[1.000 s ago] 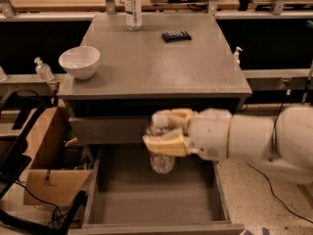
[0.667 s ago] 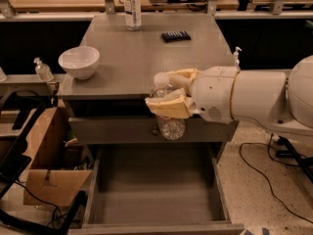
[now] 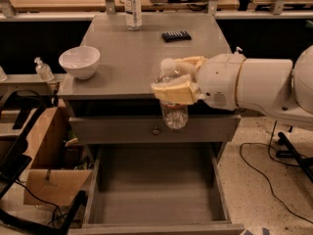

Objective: Pick water bottle from middle drawer and place on counter

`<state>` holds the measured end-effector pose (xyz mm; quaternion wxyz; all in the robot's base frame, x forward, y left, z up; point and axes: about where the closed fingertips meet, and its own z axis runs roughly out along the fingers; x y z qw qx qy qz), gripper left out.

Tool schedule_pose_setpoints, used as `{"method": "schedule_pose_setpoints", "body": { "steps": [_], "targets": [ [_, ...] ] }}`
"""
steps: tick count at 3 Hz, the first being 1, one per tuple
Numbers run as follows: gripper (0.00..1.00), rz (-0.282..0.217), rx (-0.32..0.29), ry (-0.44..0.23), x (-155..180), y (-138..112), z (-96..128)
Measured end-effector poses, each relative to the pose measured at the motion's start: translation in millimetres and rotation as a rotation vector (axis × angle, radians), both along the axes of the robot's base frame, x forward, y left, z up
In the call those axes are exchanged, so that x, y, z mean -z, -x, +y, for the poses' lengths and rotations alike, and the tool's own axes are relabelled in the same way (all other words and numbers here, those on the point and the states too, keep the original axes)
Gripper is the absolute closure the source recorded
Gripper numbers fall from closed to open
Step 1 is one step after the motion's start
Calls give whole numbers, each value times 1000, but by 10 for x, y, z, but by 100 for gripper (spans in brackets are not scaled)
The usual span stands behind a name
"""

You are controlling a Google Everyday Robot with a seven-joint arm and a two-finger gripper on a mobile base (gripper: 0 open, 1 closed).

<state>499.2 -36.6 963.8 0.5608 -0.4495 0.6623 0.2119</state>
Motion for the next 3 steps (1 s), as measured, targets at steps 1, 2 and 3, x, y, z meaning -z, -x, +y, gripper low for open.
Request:
{"method": "schedule_pose_setpoints", "body": {
  "steps": [1, 2, 3],
  "targets": [
    [100, 12, 40, -27, -257, -391, -237],
    [100, 63, 121, -76, -528, -1271, -645],
    [100, 72, 167, -105, -653, -1885, -865]
  ]
}}
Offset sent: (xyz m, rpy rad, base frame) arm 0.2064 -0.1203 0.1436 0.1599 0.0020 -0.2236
